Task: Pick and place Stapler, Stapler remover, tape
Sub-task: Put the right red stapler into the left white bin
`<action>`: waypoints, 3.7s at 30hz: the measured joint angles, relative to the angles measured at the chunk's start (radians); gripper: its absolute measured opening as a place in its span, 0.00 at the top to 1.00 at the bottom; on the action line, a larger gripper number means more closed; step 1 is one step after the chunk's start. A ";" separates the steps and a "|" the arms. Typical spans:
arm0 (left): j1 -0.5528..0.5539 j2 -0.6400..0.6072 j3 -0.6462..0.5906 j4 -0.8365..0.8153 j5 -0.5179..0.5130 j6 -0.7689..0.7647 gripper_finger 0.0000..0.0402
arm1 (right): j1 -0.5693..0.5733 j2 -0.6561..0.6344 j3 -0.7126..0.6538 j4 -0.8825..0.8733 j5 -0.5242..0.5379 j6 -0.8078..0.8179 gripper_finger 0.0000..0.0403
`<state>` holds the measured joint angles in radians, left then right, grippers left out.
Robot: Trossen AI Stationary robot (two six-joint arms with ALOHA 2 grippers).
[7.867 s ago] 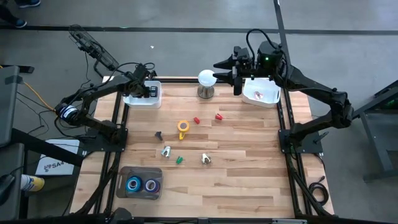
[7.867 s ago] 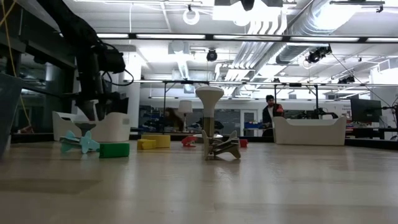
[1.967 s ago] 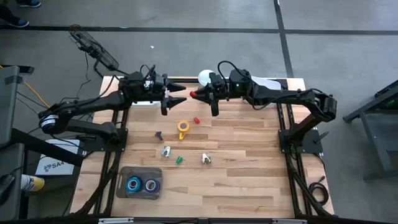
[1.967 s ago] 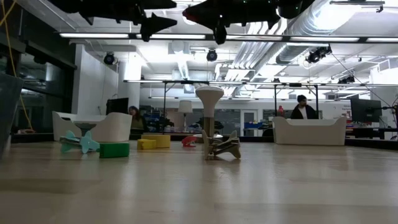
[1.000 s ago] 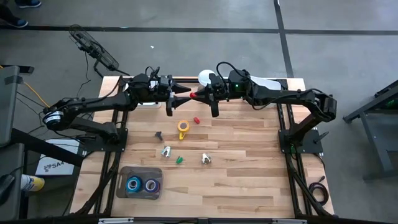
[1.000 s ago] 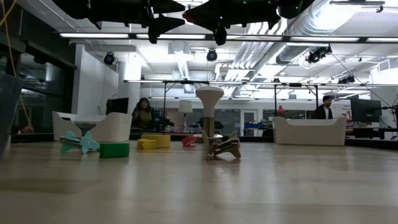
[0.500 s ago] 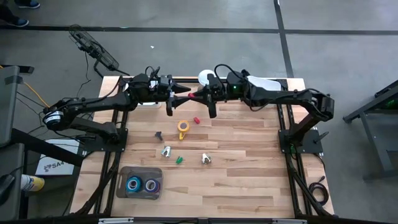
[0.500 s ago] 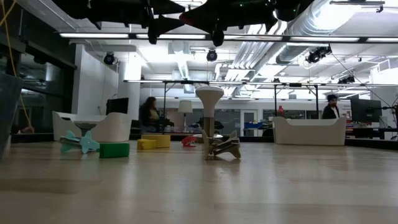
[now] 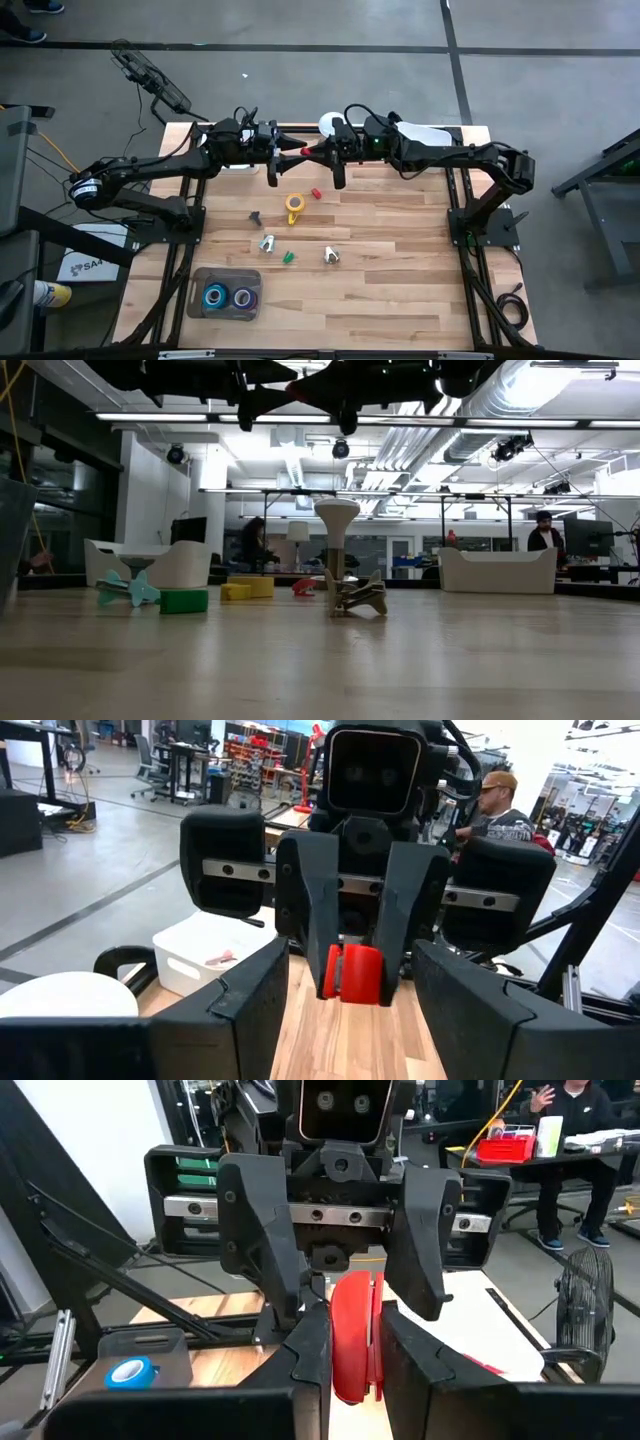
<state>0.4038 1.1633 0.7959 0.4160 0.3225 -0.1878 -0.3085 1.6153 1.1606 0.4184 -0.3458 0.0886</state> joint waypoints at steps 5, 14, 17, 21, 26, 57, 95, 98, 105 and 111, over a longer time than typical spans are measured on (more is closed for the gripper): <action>0.000 0.000 0.000 0.000 0.001 0.000 0.49 | 0.002 0.001 0.000 0.013 0.017 0.000 0.88; 0.000 0.000 0.000 0.000 0.000 0.000 0.50 | 0.002 0.001 0.000 0.021 0.018 0.003 0.88; 0.000 0.000 0.000 0.000 0.000 0.000 0.54 | 0.002 0.001 0.000 0.020 0.018 0.006 0.88; 0.000 0.000 0.000 0.000 0.000 0.000 0.64 | 0.002 0.001 0.000 0.016 0.018 0.007 0.88; 0.000 -0.001 0.000 0.000 0.001 0.000 0.74 | 0.002 0.001 0.000 0.011 0.014 0.008 0.88; 0.001 -0.001 0.003 0.011 0.002 0.000 0.80 | 0.001 0.002 0.001 -0.019 0.002 0.009 0.69; 0.002 0.000 0.000 0.000 0.015 0.000 1.00 | 0.002 0.002 0.000 -0.012 -0.005 0.003 0.67; 0.002 0.000 0.000 0.000 0.010 0.000 1.00 | 0.002 0.001 0.000 -0.016 -0.004 0.004 0.67; 0.002 0.000 0.000 0.000 0.008 0.000 1.00 | 0.002 0.001 0.000 -0.033 0.001 0.002 0.67; 0.002 0.000 0.000 0.000 0.008 0.000 1.00 | 0.002 0.001 0.000 -0.040 0.000 0.000 0.67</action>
<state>0.4054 1.1633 0.7959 0.4158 0.3302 -0.1879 -0.3069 1.6161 1.1603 0.3784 -0.3458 0.0891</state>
